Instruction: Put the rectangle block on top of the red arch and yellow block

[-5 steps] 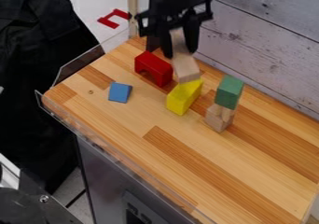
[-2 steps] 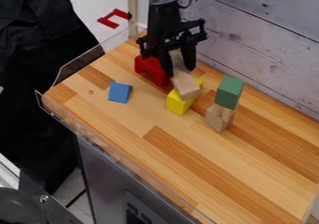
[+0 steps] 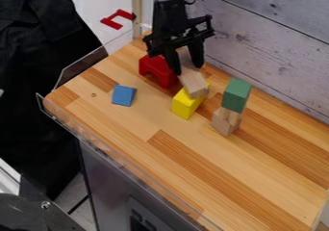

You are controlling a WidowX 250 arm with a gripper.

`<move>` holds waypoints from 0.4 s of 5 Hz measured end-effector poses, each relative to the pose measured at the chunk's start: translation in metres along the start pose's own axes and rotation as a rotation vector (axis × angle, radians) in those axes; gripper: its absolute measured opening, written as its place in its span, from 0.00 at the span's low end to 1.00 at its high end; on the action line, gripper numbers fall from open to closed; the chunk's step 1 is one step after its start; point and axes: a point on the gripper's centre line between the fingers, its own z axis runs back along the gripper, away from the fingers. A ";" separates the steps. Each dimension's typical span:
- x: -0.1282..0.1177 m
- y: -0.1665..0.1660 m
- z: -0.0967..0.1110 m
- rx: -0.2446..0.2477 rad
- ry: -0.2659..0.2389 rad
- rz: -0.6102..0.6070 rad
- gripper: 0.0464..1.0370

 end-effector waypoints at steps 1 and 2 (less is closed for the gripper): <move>0.002 0.001 0.002 0.020 -0.007 0.004 0.43; 0.003 0.006 0.002 0.054 -0.016 0.010 0.43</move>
